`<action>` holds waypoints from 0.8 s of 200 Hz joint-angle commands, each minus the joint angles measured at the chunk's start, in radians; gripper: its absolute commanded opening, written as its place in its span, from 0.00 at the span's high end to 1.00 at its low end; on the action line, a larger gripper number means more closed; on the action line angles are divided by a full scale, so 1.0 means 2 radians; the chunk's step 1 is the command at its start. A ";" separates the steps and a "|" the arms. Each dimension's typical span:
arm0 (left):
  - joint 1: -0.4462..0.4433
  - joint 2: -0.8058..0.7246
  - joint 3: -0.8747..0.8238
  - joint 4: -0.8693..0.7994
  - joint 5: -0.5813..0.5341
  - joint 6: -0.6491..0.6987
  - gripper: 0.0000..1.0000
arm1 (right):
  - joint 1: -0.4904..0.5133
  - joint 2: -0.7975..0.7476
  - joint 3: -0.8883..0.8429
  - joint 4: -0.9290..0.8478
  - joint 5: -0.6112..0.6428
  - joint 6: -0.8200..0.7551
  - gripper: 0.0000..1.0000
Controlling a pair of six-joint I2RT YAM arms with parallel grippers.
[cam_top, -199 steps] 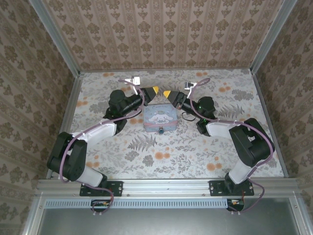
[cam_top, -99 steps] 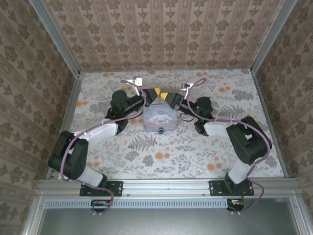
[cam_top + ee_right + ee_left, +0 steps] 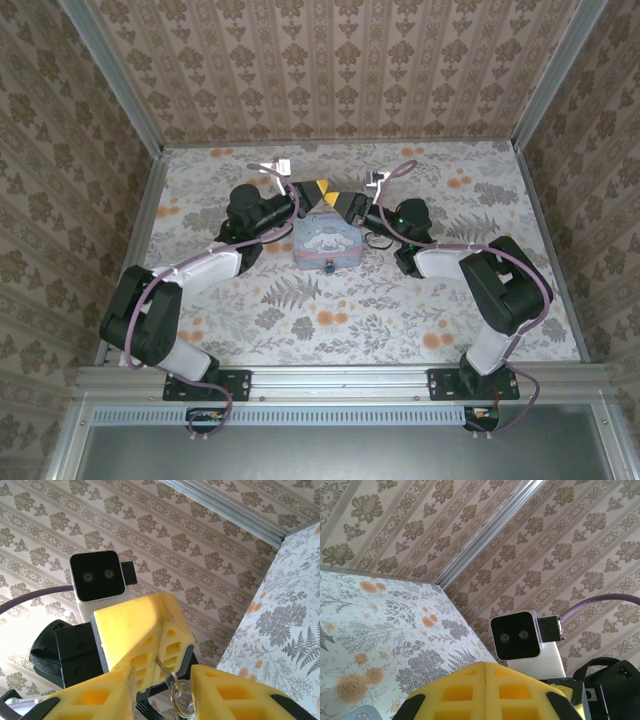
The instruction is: Unlock a padlock with a key
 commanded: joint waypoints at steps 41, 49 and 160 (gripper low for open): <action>-0.003 0.003 0.009 0.018 0.004 -0.007 1.00 | 0.006 0.012 0.016 0.025 -0.010 0.000 0.70; -0.002 0.003 0.009 0.018 0.005 -0.006 1.00 | 0.006 0.012 0.015 0.026 -0.009 0.000 0.70; -0.003 0.003 0.009 0.015 0.006 -0.007 1.00 | 0.006 0.011 0.013 0.027 -0.008 0.000 0.95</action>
